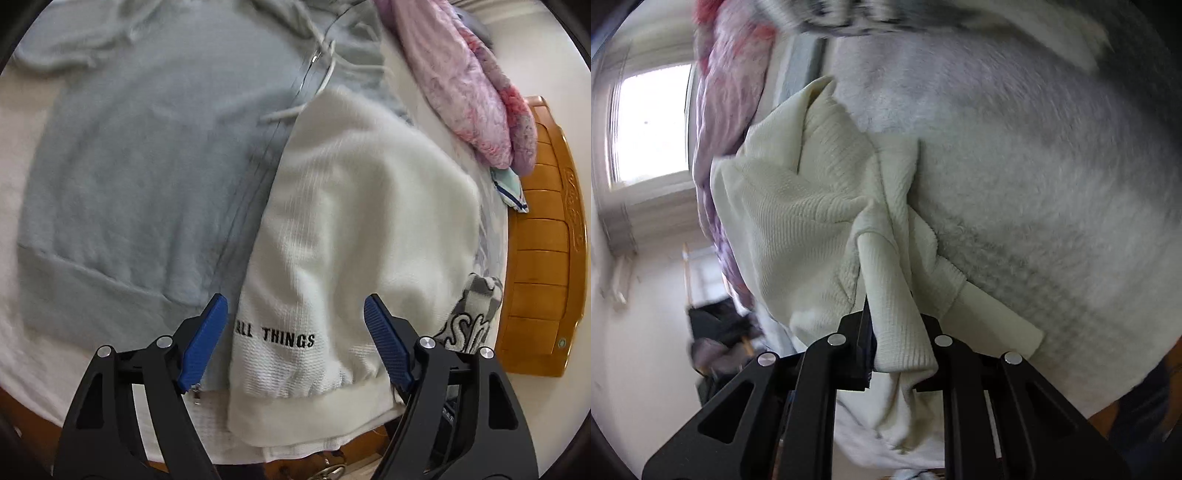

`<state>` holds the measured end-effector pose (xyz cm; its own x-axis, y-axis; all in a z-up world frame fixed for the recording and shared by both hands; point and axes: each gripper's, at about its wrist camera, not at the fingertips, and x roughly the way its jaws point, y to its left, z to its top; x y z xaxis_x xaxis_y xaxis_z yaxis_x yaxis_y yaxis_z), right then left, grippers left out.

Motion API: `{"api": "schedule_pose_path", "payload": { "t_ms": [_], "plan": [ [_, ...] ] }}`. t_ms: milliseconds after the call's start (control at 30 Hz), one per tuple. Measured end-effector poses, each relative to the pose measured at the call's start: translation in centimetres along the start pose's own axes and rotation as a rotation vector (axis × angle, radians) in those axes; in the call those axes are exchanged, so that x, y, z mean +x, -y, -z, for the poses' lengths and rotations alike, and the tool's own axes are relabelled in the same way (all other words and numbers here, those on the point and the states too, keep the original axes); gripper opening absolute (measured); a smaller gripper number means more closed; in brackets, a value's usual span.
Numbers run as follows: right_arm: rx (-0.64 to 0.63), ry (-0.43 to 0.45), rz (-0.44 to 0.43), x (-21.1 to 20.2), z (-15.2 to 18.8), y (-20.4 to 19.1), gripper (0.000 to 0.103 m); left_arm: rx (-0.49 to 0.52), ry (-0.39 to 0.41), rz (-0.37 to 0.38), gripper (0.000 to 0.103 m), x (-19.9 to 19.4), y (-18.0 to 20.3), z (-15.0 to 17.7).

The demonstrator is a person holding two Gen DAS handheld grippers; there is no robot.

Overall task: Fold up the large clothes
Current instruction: 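Fold the hem toward the collar with both tools, holding the folded jacket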

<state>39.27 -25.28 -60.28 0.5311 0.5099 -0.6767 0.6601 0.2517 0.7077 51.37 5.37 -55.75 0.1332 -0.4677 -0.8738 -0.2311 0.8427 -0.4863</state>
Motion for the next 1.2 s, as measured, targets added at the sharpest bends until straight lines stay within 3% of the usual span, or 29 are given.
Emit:
{"api": "schedule_pose_path", "payload": {
  "t_ms": [133, 300, 400, 500, 567, 633, 833, 1000, 1133, 1167, 1200],
  "plan": [
    [-0.039, 0.002, -0.025, -1.9, 1.0, -0.5, 0.009, -0.025, -0.017, 0.027, 0.078, 0.9, -1.3, 1.9],
    [-0.039, -0.01, 0.085, -2.5, 1.8, 2.7, 0.009, 0.009, -0.069, 0.047, 0.079, 2.1, -1.8, 4.8],
    [-0.074, -0.028, 0.129, -1.8, 1.2, 2.9, 0.013, 0.049, -0.098, -0.004, 0.08, 3.6, -1.6, 6.5],
    [-0.207, 0.012, 0.246, -3.0, 0.9, -0.6, 0.033, 0.083, -0.108, -0.079, 0.079, 4.8, -1.7, 7.2],
    [-0.302, 0.059, 0.289, -3.7, 0.8, -2.3, 0.056, 0.087, -0.105, -0.082, 0.078, 5.2, -1.9, 7.3],
    [-0.349, 0.066, 0.305, -3.5, 0.3, -2.8, 0.058, 0.112, -0.097, -0.075, 0.07, 5.2, -1.9, 7.6],
    [-0.271, -0.09, 0.202, 0.0, -2.1, 0.3, 0.062, 0.05, -0.128, 0.003, 0.069, 5.4, -2.3, 7.5],
    [-0.211, -0.133, 0.141, 0.7, -2.5, 1.9, 0.066, -0.041, -0.178, 0.081, 0.071, 5.6, -4.5, 7.6],
    [-0.209, -0.147, 0.117, 0.8, -3.0, 1.9, 0.07, -0.058, -0.17, 0.082, 0.073, 5.9, -4.8, 7.7],
    [-0.199, -0.15, 0.101, 0.9, -3.1, 2.1, 0.072, -0.049, -0.167, 0.073, 0.07, 6.0, -4.6, 7.6],
    [-0.197, -0.151, 0.095, 0.9, -3.2, 2.0, 0.072, -0.034, -0.163, 0.071, 0.056, 5.7, -4.3, 7.6]
  ]
}}
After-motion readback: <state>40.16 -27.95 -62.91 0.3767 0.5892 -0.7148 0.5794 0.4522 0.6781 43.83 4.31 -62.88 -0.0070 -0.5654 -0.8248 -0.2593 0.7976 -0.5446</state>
